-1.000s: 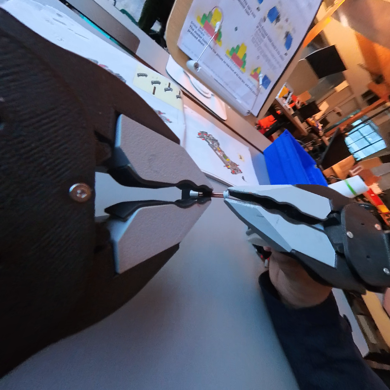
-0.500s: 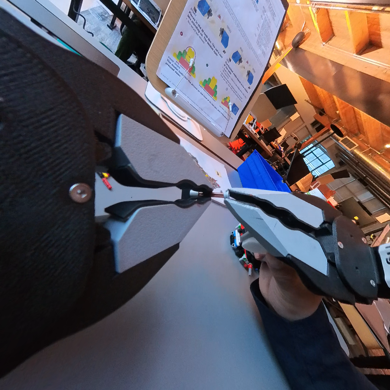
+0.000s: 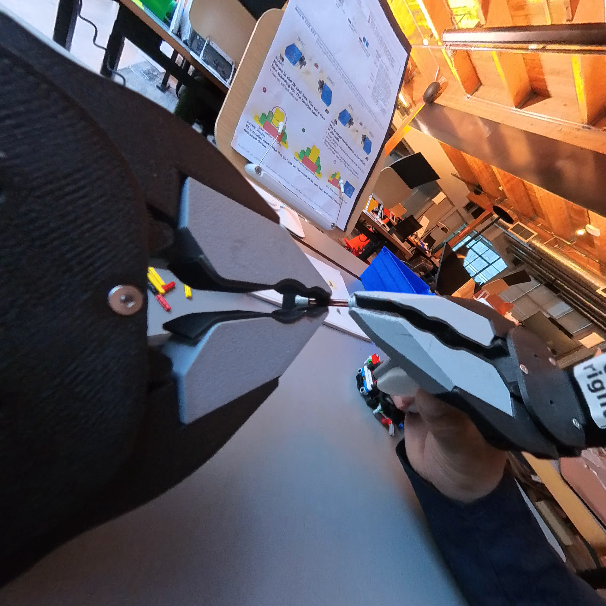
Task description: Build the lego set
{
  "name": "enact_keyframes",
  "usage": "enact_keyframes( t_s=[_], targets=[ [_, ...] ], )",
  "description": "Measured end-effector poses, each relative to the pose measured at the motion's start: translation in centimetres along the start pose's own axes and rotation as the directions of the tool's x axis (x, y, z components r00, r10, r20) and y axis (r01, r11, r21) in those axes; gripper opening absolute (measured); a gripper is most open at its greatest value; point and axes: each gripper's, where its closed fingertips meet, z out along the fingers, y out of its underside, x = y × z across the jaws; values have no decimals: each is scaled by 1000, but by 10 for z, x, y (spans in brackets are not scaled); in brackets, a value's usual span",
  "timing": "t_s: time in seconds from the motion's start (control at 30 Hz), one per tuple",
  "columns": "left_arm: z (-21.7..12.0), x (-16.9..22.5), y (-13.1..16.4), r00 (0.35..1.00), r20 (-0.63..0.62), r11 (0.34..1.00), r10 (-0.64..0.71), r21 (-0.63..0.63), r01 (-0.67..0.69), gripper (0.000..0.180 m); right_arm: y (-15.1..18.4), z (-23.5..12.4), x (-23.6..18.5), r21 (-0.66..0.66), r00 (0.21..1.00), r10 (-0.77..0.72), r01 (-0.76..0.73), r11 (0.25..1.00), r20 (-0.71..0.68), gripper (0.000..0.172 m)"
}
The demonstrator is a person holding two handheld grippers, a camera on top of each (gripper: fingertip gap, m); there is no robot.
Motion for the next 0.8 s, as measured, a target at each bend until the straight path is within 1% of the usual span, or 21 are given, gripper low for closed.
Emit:
enact_keyframes(
  t_s=[0.2,0.37,0.47,0.63,0.7,0.8],
  targets=[
    [2,0,6,999,14,997,45,-58,-44,2,7,2,4,4,995,94,-94,996,36,2],
    [3,1,8,999,22,995,30,-101,-28,2,9,1,4,32,981,178,-181,983,82,2],
    [4,4,12,998,-11,991,-63,-122,61,2,15,2,5,23,985,155,-157,987,79,3],
    [8,10,24,975,-56,965,-214,-170,202,2,28,4,7,-55,995,79,-76,996,53,3],
    [9,11,27,973,-61,961,-224,-182,210,2,31,5,7,-72,996,68,-64,995,53,3],
    [9,12,30,978,-62,962,-200,-202,184,2,35,7,6,-87,992,97,-90,992,78,3]
  ],
)
